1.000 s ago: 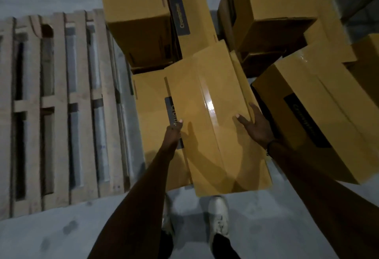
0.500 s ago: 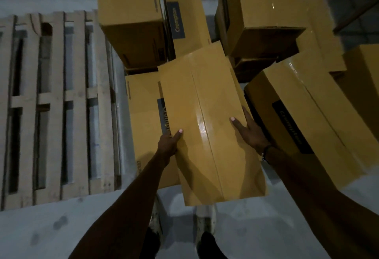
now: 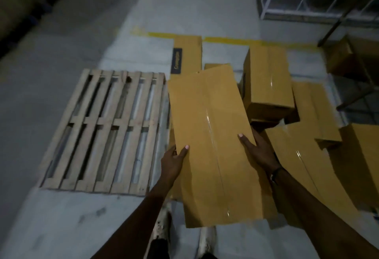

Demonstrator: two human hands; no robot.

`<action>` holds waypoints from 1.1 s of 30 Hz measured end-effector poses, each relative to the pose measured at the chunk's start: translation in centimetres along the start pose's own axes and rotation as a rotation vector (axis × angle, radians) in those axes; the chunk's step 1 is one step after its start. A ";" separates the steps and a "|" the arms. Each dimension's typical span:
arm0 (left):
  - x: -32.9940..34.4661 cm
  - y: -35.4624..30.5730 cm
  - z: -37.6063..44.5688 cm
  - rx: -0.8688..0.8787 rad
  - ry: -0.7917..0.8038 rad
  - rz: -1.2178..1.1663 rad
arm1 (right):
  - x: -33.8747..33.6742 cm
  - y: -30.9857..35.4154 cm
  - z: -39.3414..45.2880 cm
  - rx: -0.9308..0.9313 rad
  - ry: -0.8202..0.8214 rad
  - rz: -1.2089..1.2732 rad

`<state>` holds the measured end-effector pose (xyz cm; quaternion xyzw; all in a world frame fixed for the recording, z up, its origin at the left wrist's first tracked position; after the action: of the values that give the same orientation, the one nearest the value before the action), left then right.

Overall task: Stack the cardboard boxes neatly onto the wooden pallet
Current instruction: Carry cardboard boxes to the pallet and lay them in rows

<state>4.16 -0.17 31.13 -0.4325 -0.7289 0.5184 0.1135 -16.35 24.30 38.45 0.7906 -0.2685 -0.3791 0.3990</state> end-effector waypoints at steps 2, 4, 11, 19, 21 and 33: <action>-3.9 -3.1 -3.1 0.049 -0.056 -0.022 | 0.5 4.6 -2.4 -0.062 0.019 -0.012; -7.9 -5.7 -6.3 0.088 -0.118 -0.051 | 1.4 8.8 -4.6 -0.113 0.052 -0.018; -22.8 -9.2 -16.5 0.152 -0.340 -0.199 | 9.2 21.8 -12.6 -0.333 0.170 -0.079; -40.7 -3.8 -28.2 0.151 -0.583 -0.297 | 27.1 29.0 -22.5 -0.441 0.373 -0.045; -45.2 -1.3 -31.1 0.140 -0.646 -0.306 | 32.3 30.2 -25.2 -0.451 0.433 -0.052; -67.1 10.2 -41.9 0.112 -0.869 -0.388 | 58.2 36.7 -38.1 -0.557 0.715 -0.127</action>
<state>75.38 -21.92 59.69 -0.0250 -0.7470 0.6591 -0.0837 43.29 -21.41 61.67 0.7492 0.0473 -0.1639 0.6400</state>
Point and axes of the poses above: each hand's wrist, its own z-axis towards the middle knuckle, its own x-axis out of the palm, y = z × x, the point moved 8 cm from there along z, towards the middle knuckle, and after that the axes turned 1 degree about x, right-handed, at the moved point
